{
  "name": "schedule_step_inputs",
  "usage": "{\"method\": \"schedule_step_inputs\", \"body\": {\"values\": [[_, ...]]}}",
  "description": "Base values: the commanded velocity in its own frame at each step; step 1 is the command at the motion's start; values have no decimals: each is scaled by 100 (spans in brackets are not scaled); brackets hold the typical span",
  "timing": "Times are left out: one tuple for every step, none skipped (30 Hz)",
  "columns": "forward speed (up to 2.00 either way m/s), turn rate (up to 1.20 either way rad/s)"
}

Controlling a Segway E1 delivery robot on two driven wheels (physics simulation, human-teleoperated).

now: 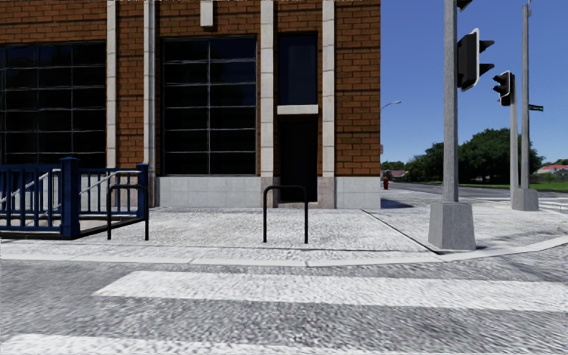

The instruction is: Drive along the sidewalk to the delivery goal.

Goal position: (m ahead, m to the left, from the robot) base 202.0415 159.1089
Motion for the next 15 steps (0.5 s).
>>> {"method": "schedule_step_inputs", "body": {"values": [[117,-67],[117,-64],[117,-64],[119,-62],[120,-61],[120,-61],[121,-61],[122,-59],[122,-55],[122,-55],[122,-54],[122,-52],[122,-51],[122,-51],[122,-50]]}}
